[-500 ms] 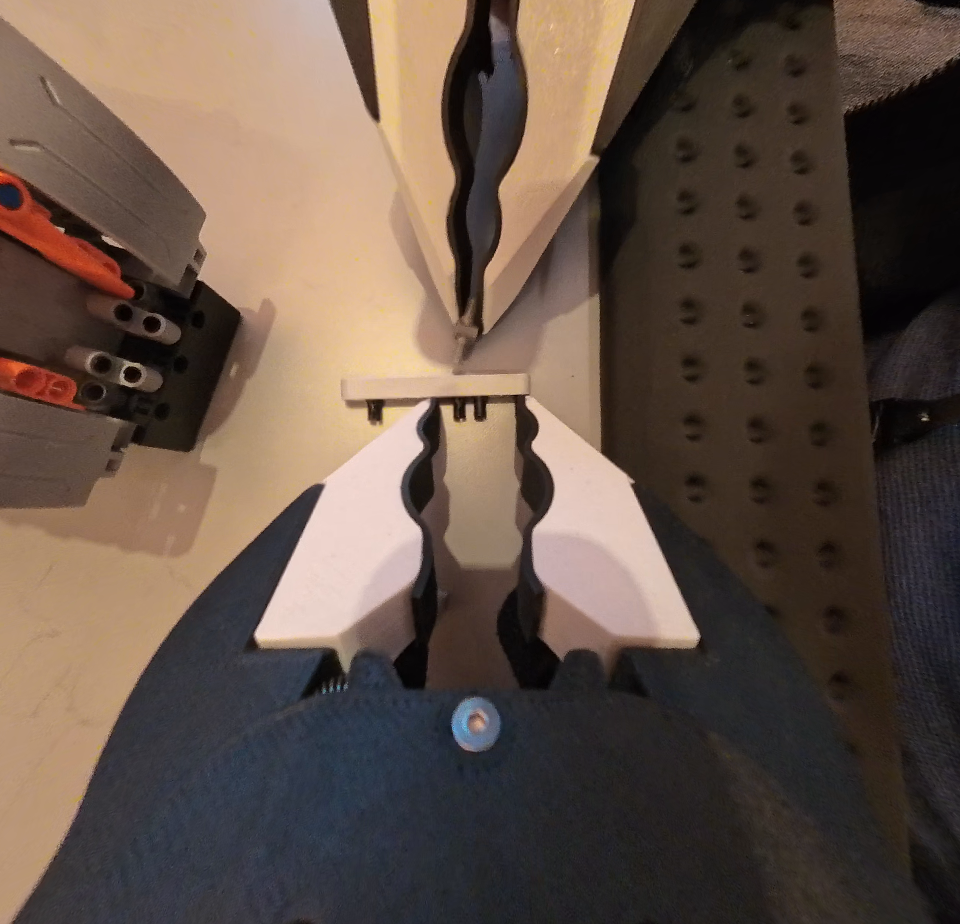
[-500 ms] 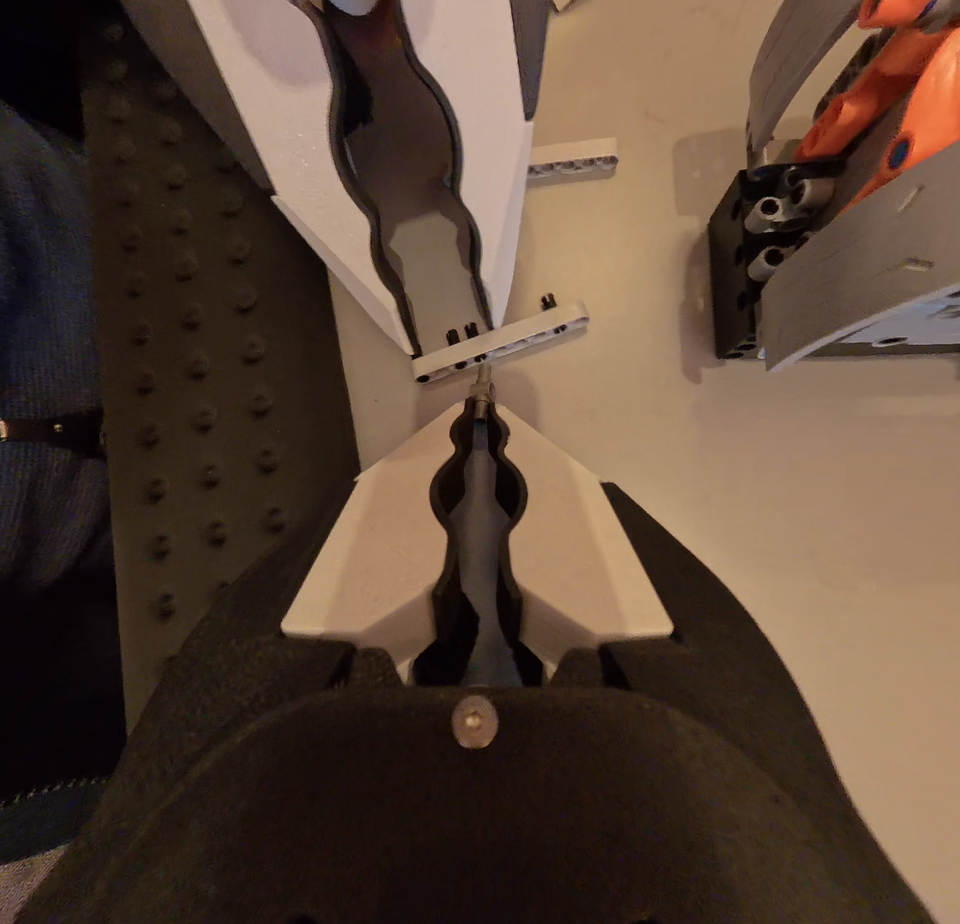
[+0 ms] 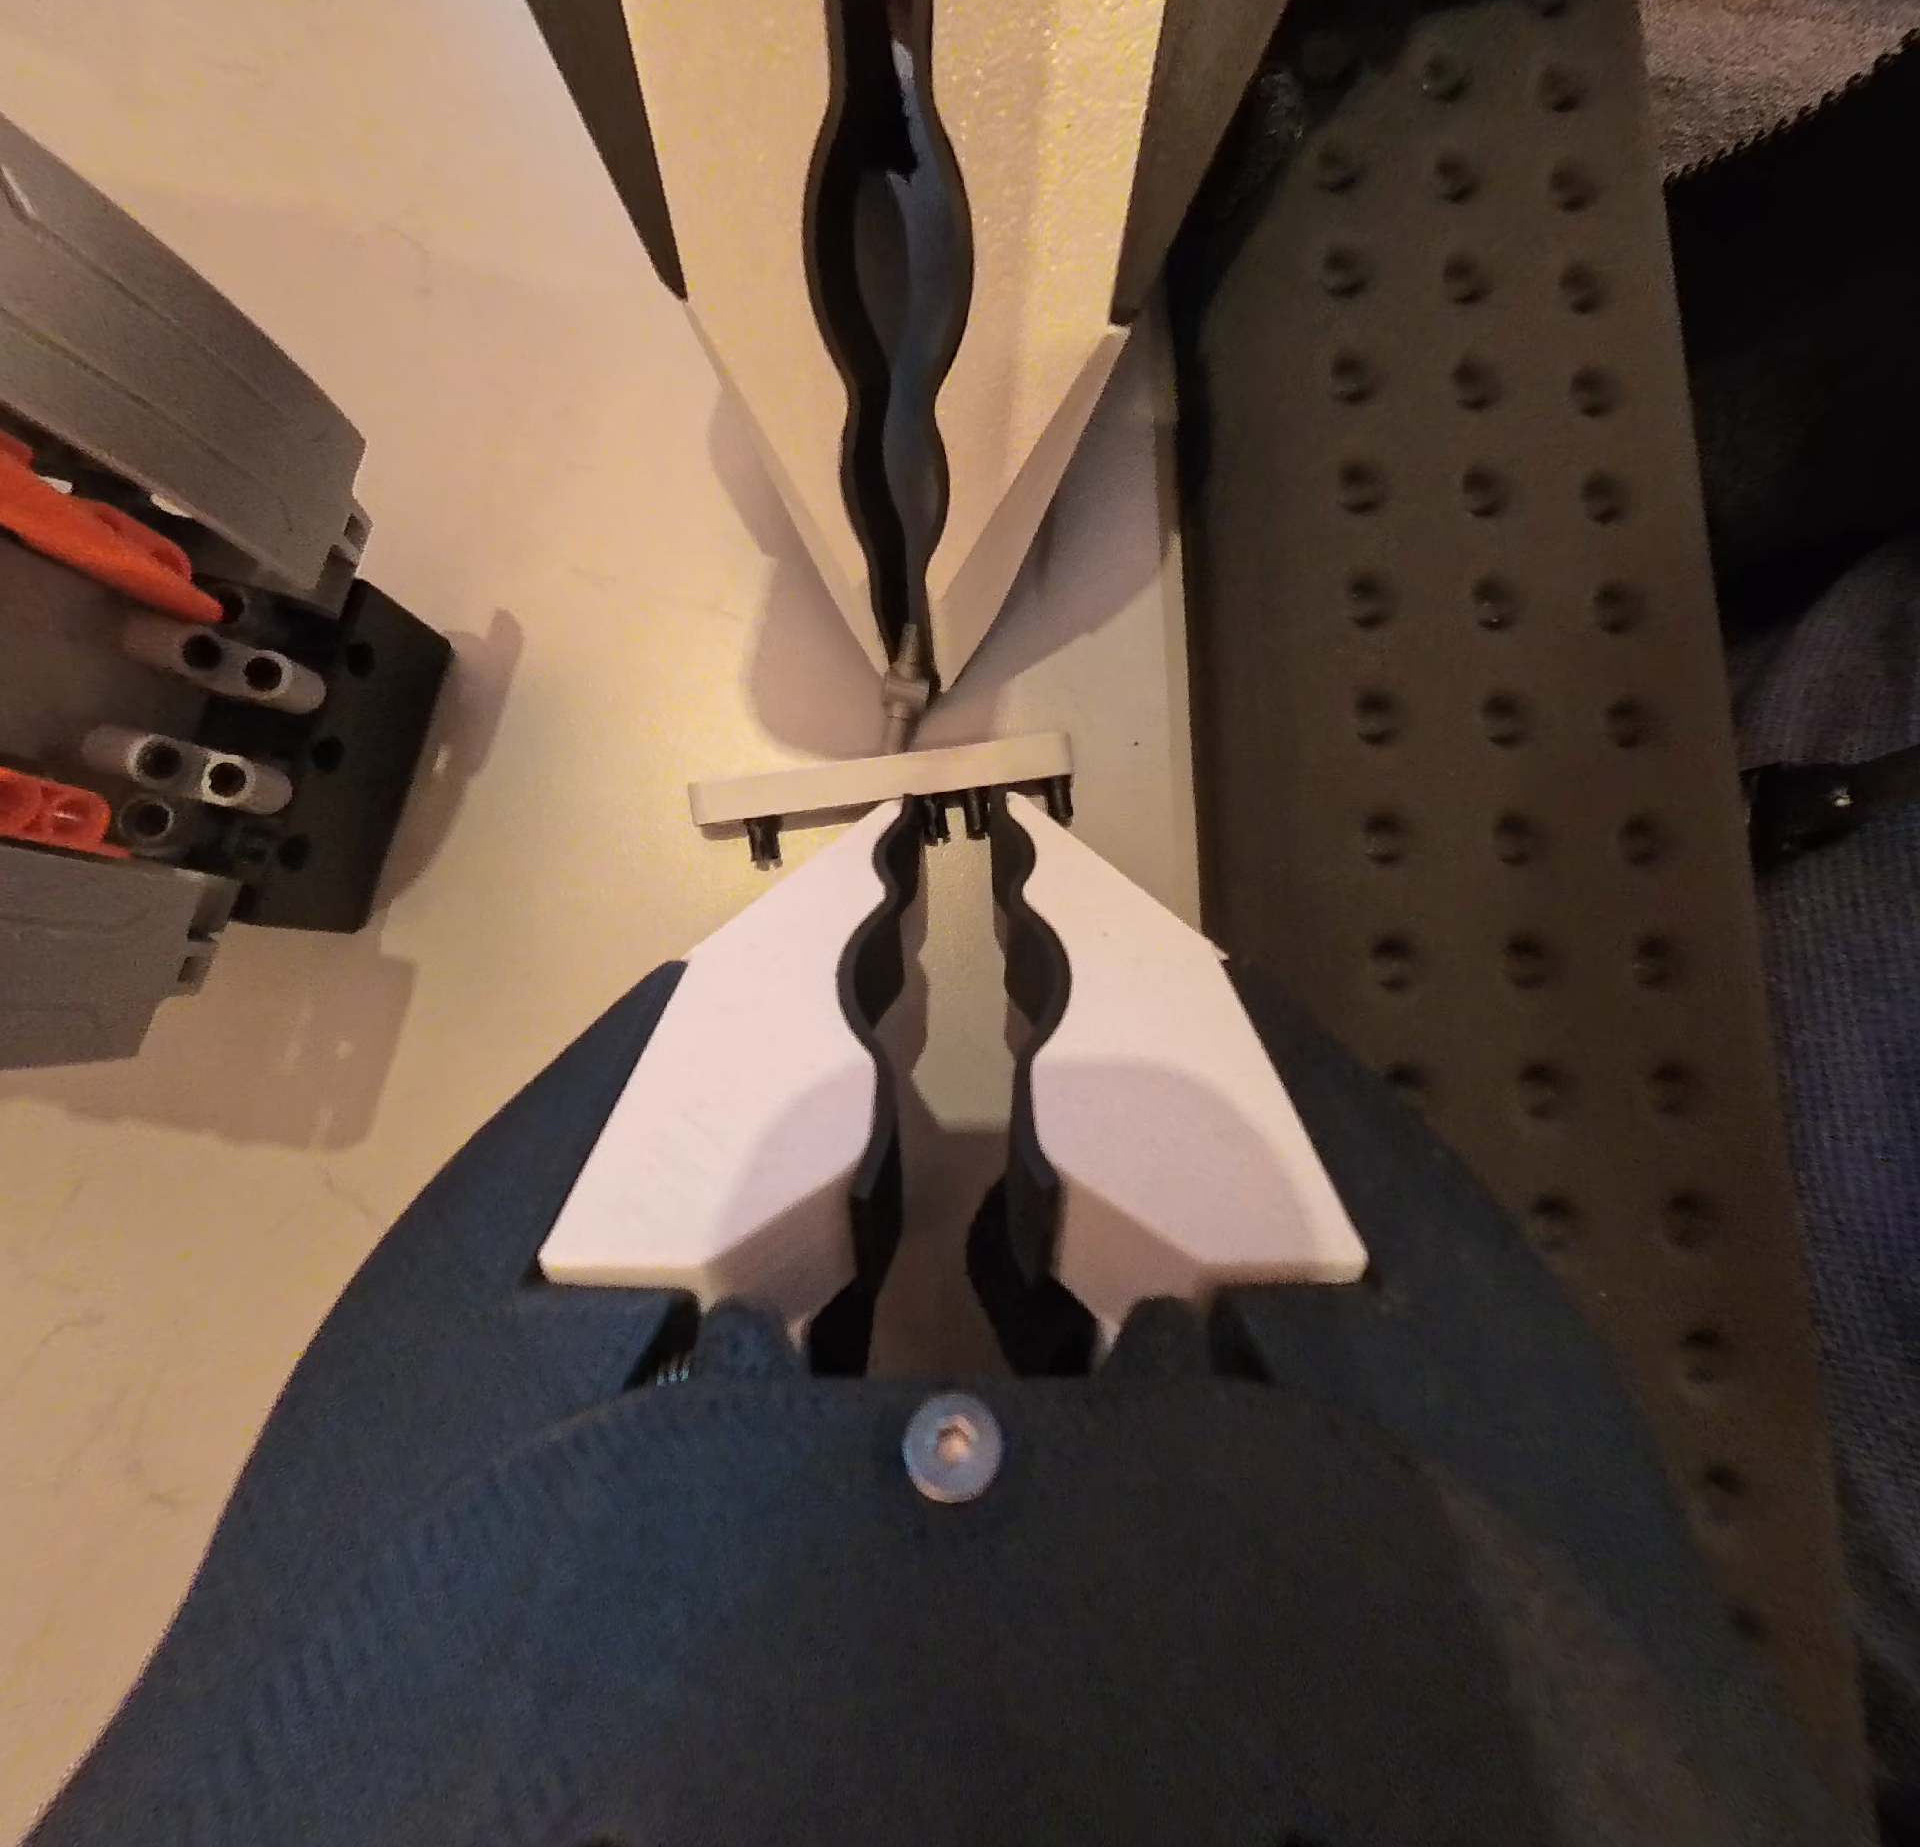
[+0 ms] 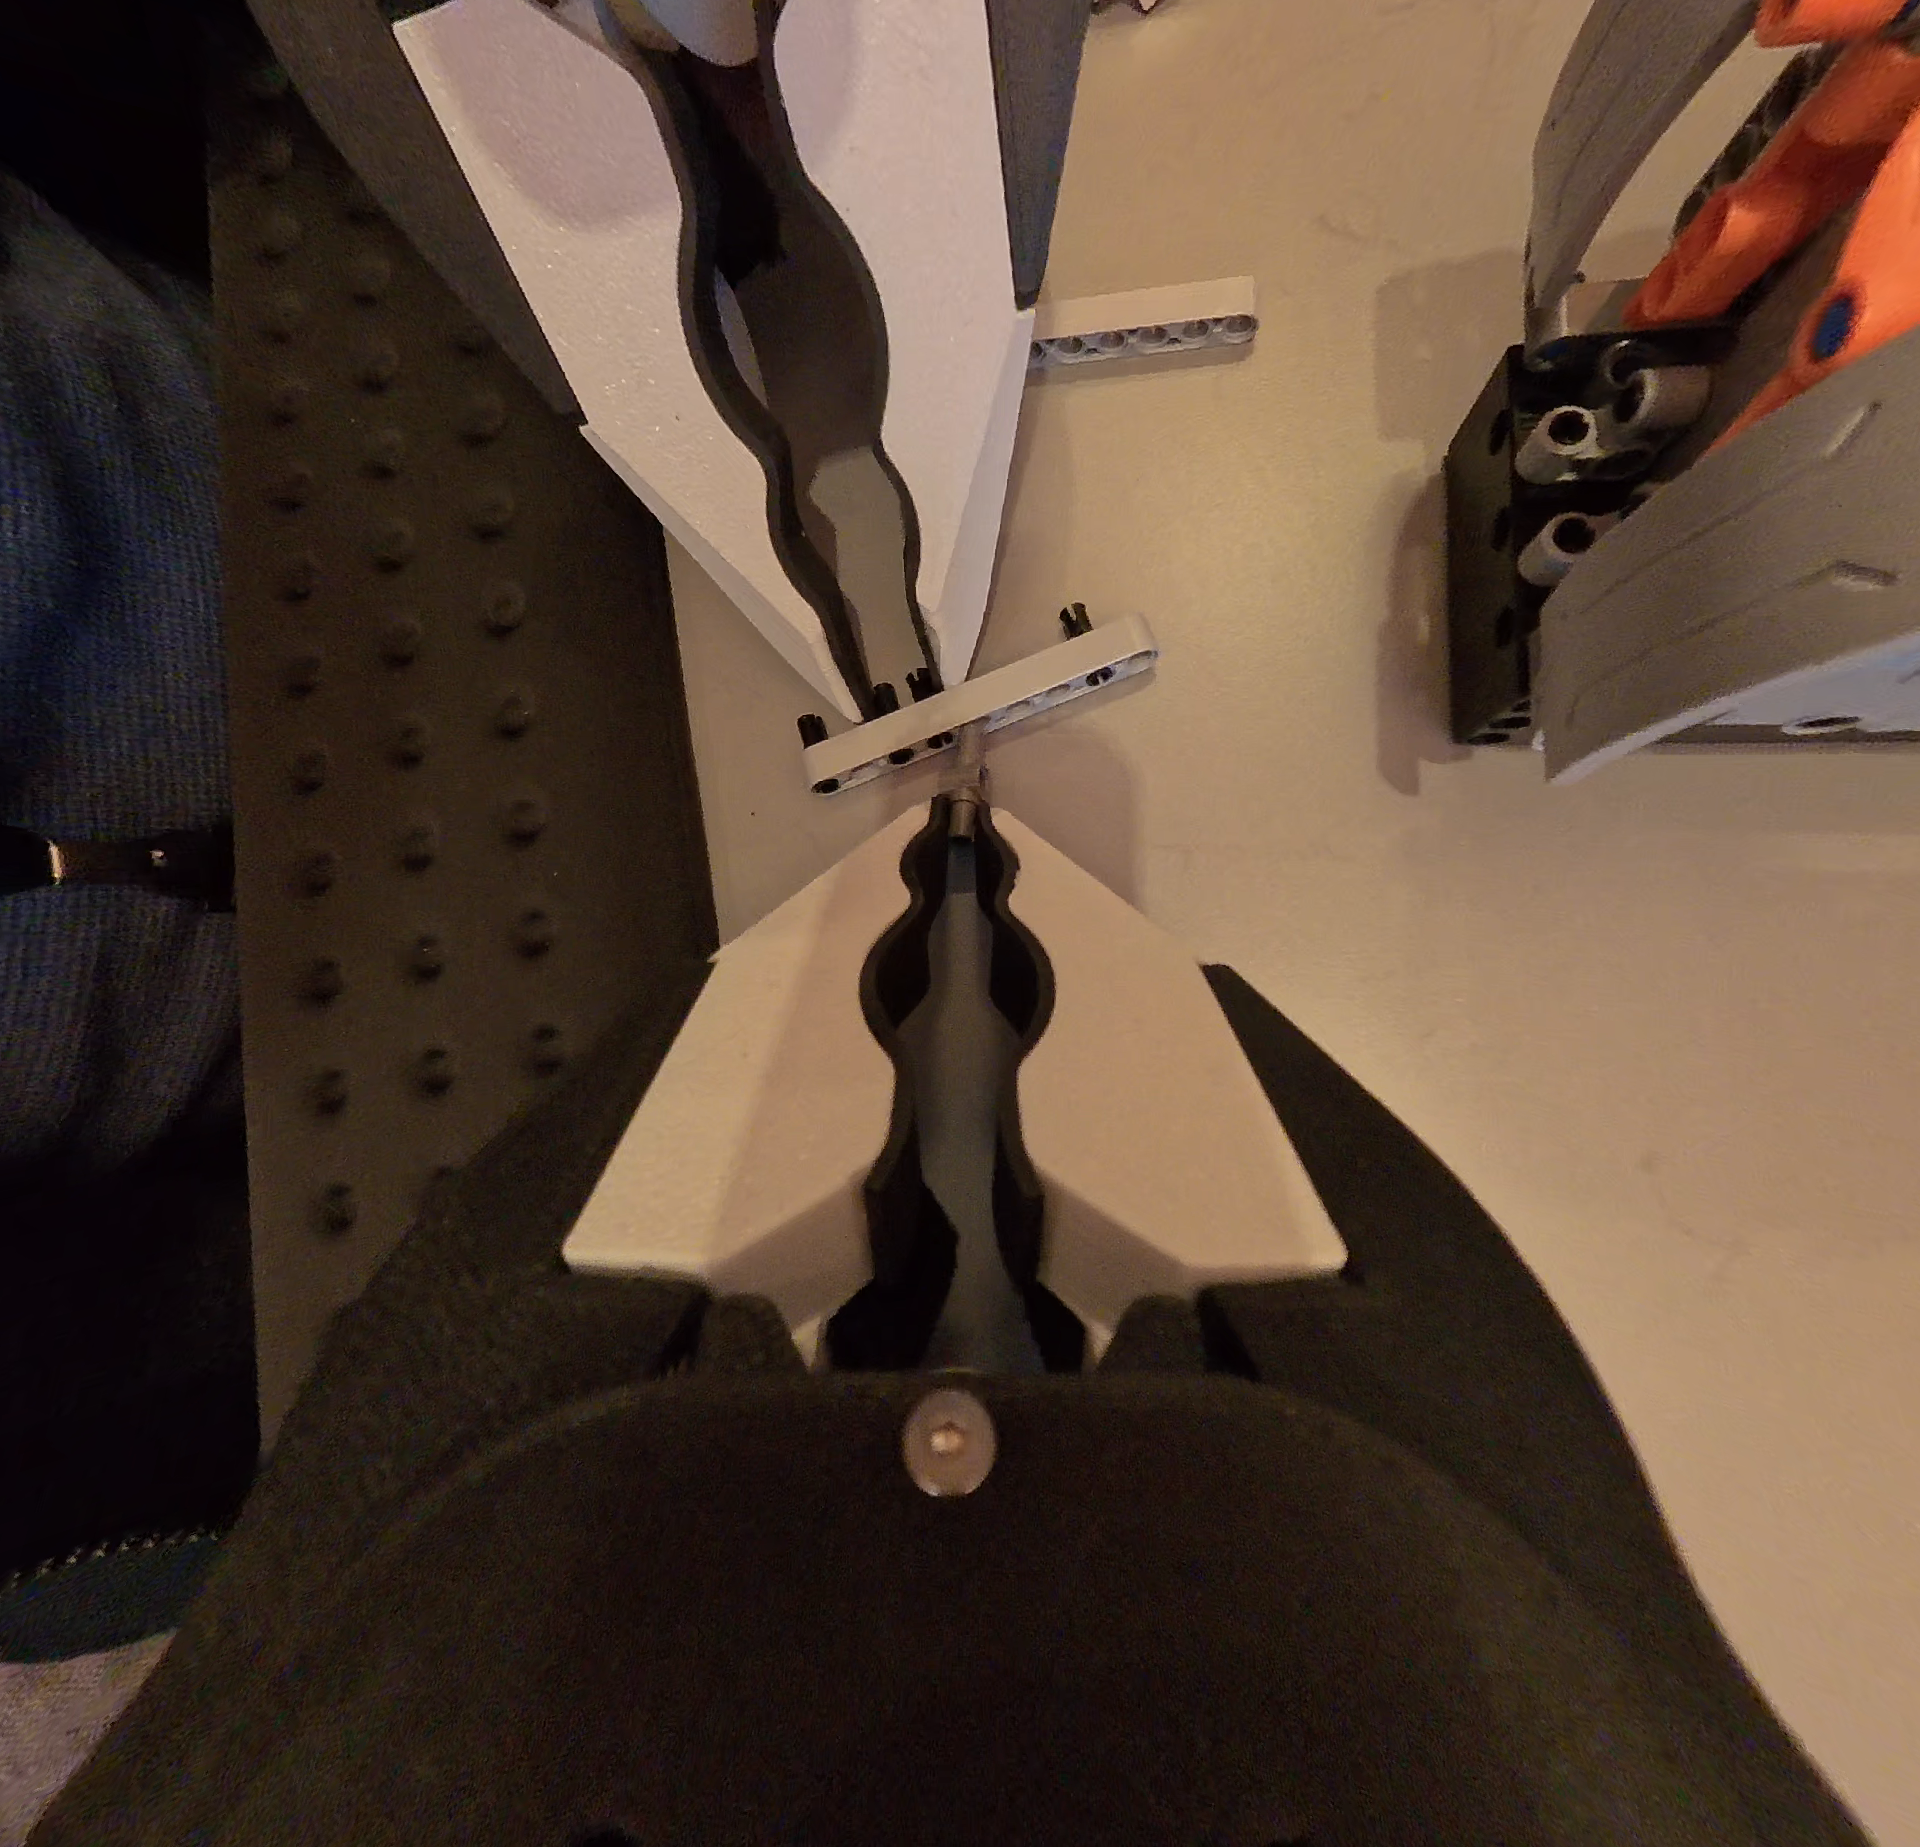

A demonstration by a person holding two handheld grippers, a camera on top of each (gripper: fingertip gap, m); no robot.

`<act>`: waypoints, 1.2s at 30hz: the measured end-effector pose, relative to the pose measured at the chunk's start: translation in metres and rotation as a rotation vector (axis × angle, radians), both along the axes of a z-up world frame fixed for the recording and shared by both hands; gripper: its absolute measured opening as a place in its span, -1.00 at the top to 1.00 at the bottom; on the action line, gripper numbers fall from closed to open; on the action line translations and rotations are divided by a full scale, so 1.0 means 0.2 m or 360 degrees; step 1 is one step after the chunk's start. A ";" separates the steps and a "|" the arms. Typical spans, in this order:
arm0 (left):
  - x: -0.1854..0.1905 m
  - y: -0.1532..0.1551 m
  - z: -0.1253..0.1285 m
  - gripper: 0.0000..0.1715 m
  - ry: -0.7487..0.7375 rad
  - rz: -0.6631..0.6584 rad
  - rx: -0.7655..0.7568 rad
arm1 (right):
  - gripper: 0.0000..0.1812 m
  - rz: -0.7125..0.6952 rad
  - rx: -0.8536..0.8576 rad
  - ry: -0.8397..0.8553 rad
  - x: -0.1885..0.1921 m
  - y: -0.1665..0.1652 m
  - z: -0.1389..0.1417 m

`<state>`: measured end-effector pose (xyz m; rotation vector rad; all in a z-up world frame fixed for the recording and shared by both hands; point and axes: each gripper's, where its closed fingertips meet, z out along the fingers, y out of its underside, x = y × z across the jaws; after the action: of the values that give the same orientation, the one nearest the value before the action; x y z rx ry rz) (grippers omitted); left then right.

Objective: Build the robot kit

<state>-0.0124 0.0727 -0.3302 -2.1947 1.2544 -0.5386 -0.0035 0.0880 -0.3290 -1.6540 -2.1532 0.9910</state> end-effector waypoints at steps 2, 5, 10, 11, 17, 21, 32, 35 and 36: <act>0.00 0.00 0.00 0.88 -0.0010 -0.0012 -0.0007 | 0.98 0.0010 0.0013 -0.0012 0.00 0.01 0.00; 0.00 0.01 0.00 0.88 -0.0002 -0.0024 0.0005 | 0.98 0.0042 -0.0003 -0.0025 0.00 0.01 0.00; 0.00 0.00 0.00 0.88 -0.0030 -0.0018 -0.0026 | 0.98 0.0095 -0.0058 -0.0038 0.00 0.01 0.00; 0.00 0.00 0.00 0.87 -0.0035 -0.0018 -0.0031 | 0.99 0.0105 -0.0073 -0.0041 -0.01 0.00 0.00; 0.00 -0.01 0.00 0.87 -0.0044 -0.0046 -0.0045 | 0.99 0.0219 -0.0091 -0.0064 0.00 -0.01 0.00; 0.01 -0.02 0.00 0.87 -0.0052 -0.0078 -0.0063 | 0.99 0.0292 -0.0116 -0.0077 -0.01 -0.01 0.00; 0.00 -0.02 0.00 0.87 -0.0102 -0.0080 -0.0095 | 0.98 0.0297 -0.0212 -0.0137 -0.01 -0.01 0.00; 0.00 -0.02 0.00 0.88 -0.0088 -0.0077 -0.0085 | 0.96 0.0277 -0.0130 -0.0104 -0.01 0.00 0.00; 0.00 -0.02 0.00 0.88 -0.0083 -0.0076 -0.0085 | 0.96 0.0283 -0.0103 -0.0098 -0.01 -0.01 0.00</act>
<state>-0.0118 0.0688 -0.3298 -2.1844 1.2811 -0.6513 -0.0056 0.0869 -0.3285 -1.5614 -2.3665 1.0824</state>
